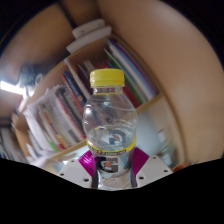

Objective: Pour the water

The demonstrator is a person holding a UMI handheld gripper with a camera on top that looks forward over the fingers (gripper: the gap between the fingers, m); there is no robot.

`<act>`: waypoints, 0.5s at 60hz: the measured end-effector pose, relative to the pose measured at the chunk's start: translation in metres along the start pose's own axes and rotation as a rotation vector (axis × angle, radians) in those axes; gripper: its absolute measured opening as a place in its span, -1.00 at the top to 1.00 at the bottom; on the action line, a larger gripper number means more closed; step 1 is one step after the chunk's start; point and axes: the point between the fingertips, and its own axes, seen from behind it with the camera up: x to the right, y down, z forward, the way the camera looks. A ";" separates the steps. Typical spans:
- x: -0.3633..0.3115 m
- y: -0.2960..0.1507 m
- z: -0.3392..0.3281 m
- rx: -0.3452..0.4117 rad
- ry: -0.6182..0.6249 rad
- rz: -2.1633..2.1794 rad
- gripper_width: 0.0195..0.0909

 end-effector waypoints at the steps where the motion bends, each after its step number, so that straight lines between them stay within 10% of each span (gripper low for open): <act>1: 0.006 -0.001 0.007 0.019 0.055 -0.058 0.29; 12: 0.173 0.039 -0.001 0.000 0.366 -0.460 0.24; 22: 0.250 0.179 -0.008 -0.215 0.380 -0.456 0.07; 30: 0.274 0.229 -0.013 -0.247 0.367 -0.464 0.02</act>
